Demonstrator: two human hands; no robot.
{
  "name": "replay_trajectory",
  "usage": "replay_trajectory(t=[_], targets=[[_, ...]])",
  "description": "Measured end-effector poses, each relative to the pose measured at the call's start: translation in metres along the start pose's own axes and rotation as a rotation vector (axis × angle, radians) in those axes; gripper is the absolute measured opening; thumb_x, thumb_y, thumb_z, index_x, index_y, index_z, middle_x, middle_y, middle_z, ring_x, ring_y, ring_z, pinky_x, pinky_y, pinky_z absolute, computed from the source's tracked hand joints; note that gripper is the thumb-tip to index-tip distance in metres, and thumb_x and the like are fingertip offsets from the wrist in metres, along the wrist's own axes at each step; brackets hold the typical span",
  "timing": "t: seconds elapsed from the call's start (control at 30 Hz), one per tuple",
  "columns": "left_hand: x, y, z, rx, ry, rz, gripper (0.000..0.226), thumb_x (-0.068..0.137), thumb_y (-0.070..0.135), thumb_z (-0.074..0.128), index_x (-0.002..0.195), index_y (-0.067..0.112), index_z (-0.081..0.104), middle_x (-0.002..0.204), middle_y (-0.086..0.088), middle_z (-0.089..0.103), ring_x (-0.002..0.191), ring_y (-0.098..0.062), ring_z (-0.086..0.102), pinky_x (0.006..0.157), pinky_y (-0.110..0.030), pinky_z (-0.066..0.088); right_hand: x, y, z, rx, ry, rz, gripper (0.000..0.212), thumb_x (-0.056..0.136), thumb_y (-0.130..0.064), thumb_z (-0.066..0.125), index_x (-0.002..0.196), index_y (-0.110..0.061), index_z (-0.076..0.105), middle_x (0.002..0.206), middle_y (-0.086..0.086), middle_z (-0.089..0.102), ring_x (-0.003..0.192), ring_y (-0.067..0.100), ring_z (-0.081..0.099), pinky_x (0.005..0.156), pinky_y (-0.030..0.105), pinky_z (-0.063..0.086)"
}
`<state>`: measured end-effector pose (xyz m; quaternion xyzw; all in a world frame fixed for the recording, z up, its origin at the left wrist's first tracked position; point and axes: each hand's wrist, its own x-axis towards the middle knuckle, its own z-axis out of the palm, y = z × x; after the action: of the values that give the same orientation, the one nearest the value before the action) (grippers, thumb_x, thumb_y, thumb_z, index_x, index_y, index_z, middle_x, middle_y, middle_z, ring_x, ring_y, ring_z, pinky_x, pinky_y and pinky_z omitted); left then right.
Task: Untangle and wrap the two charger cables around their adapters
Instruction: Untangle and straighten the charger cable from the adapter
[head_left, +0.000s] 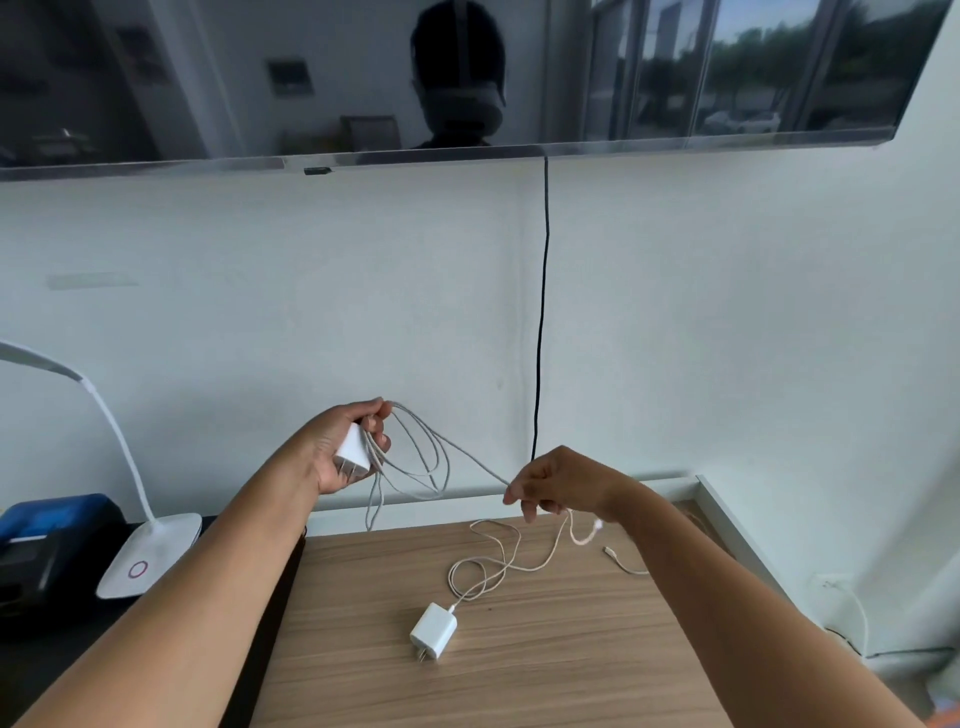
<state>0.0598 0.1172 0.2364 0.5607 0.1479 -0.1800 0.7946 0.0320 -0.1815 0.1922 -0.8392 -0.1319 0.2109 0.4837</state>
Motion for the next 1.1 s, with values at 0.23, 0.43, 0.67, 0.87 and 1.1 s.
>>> replay_trajectory(t=[0.23, 0.43, 0.67, 0.87, 1.1], targets=[[-0.012, 0.017, 0.008, -0.032, -0.058, 0.026, 0.017, 0.093, 0.025, 0.059, 0.081, 0.016, 0.065, 0.049, 0.009, 0.045, 0.045, -0.011, 0.052, 0.044, -0.015, 0.043, 0.014, 0.021, -0.004, -0.064, 0.358, 0.191, 0.018, 0.085, -0.013, 0.055, 0.080, -0.013, 0.072, 0.067, 0.001, 0.074, 0.044, 0.012, 0.050, 0.044, 0.020, 0.038], [-0.013, 0.036, -0.011, -0.194, 0.034, 0.105, 0.019, 0.095, 0.028, 0.056, 0.082, 0.016, 0.063, 0.047, 0.009, 0.047, 0.044, -0.010, 0.050, 0.045, -0.014, 0.045, 0.013, 0.050, -0.010, -0.077, 0.584, 0.280, 0.018, 0.087, -0.019, 0.058, 0.075, -0.021, 0.071, 0.059, -0.004, 0.071, 0.047, 0.012, 0.048, 0.053, 0.023, 0.041], [0.004, 0.027, -0.006, -0.287, 0.206, 0.270, 0.021, 0.096, 0.017, 0.046, 0.086, 0.012, 0.064, 0.045, 0.006, 0.050, 0.052, -0.012, 0.047, 0.058, -0.023, 0.040, 0.025, 0.051, 0.015, -0.416, 0.477, 0.378, 0.026, 0.088, -0.008, 0.043, 0.105, -0.001, 0.060, 0.115, 0.018, 0.061, 0.107, 0.037, 0.060, 0.088, 0.035, 0.048], [0.015, -0.001, 0.008, 0.167, 0.203, 0.296, 0.022, 0.098, 0.024, 0.052, 0.092, 0.014, 0.070, 0.055, 0.005, 0.059, 0.046, -0.013, 0.056, 0.051, -0.025, 0.031, 0.021, 0.000, 0.046, -0.475, 0.120, 0.253, 0.026, 0.089, -0.004, 0.050, 0.106, 0.007, 0.066, 0.104, 0.020, 0.069, 0.090, 0.026, 0.066, 0.080, 0.029, 0.050], [-0.001, -0.028, 0.030, 0.595, 0.108, 0.283, 0.023, 0.098, 0.025, 0.055, 0.098, 0.010, 0.073, 0.080, -0.010, 0.070, 0.060, -0.019, 0.059, 0.057, -0.025, 0.046, 0.016, -0.051, 0.033, -0.226, 0.136, -0.075, 0.014, 0.088, -0.012, 0.059, 0.081, -0.016, 0.071, 0.068, -0.004, 0.065, 0.055, 0.006, 0.057, 0.055, 0.014, 0.045]])
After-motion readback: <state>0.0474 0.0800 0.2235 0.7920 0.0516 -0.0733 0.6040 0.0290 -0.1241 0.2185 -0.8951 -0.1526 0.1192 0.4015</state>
